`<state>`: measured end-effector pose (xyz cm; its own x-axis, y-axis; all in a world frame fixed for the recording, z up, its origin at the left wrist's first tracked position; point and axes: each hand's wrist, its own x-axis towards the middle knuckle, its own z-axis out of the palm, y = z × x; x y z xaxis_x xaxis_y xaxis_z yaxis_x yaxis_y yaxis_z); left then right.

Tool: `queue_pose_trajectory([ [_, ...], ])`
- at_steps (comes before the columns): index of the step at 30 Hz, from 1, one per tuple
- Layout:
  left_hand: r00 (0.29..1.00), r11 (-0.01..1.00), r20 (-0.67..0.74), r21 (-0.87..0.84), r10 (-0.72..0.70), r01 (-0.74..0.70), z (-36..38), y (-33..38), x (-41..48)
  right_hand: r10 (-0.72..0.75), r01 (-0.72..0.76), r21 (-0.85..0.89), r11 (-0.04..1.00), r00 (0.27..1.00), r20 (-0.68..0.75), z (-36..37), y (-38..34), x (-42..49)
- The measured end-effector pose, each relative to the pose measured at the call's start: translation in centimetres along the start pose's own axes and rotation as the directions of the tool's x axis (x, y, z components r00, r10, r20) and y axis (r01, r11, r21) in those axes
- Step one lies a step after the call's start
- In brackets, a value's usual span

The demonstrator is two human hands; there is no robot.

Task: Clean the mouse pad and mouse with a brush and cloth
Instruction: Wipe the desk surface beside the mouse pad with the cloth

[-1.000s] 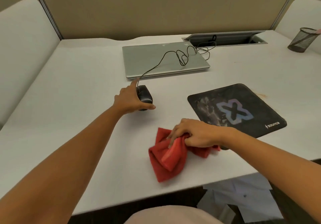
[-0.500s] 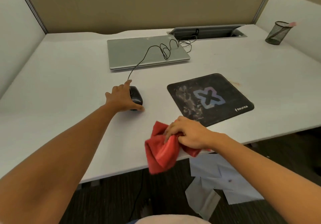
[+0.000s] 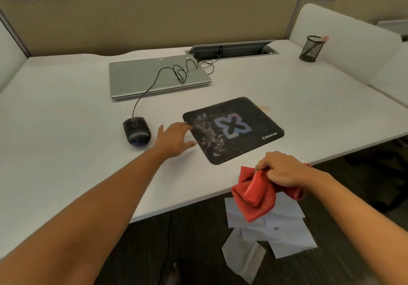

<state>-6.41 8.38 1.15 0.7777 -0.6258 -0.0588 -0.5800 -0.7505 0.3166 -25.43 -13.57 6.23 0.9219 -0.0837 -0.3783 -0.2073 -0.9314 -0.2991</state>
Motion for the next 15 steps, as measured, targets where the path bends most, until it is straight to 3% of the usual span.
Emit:
queue_pose_trajectory([
  [3,0.993,0.994,0.048,-0.002,0.111,-0.112,1.6,3.7,0.9,0.081,-0.060,0.144,0.988,0.986,-0.146,-0.7,2.2,-0.6],
  [7,0.986,0.985,0.088,0.088,0.138,-0.146,2.5,7.1,3.0,0.172,-0.081,0.302,0.950,0.942,-0.288,-1.6,3.8,-0.6],
  [15,0.960,0.949,0.189,0.198,0.208,-0.245,3.8,13.0,6.8,0.276,-0.036,0.543,0.839,0.889,-0.366,-2.5,5.3,0.6],
])
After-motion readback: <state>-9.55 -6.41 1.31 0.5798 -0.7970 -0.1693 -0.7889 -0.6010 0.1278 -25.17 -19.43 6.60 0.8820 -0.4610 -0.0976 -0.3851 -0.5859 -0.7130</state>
